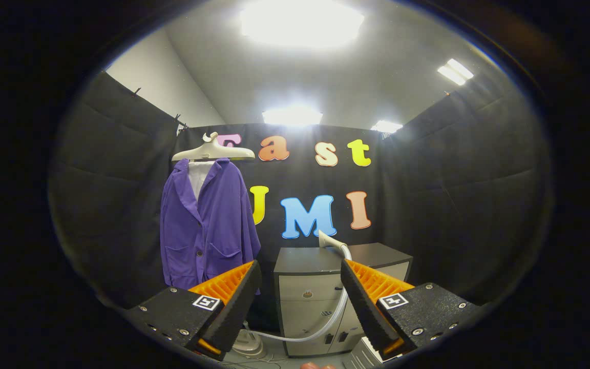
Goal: Iron the clothes twice with a garment steamer, once on the left side and once on the right side.
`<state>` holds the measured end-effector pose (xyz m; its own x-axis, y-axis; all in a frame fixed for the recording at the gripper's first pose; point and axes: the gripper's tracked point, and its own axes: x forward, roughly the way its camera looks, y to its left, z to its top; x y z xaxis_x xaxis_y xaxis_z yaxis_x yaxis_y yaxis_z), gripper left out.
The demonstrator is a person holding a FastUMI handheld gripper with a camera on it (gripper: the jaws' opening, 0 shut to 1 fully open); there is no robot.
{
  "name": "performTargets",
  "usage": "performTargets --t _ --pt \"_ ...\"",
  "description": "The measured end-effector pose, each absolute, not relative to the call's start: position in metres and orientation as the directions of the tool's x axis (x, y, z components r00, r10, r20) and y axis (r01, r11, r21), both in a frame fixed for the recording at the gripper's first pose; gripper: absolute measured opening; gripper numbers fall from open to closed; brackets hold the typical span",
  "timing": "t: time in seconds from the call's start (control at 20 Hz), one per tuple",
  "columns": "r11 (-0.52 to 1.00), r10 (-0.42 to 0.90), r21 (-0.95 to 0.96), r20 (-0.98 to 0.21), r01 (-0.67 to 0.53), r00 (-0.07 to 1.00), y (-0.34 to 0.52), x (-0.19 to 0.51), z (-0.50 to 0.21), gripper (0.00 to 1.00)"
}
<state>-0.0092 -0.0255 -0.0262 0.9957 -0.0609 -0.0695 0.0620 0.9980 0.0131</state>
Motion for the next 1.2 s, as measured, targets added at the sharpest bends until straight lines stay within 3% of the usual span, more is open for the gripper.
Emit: performTargets --t 0.75,1.2 --pt "0.99 -0.139 -0.014 -0.102 0.138 0.985 -0.059 0.022 -0.032 0.96" --pt "0.99 -0.136 0.02 -0.114 0.139 0.984 -0.122 0.139 -0.011 0.96"
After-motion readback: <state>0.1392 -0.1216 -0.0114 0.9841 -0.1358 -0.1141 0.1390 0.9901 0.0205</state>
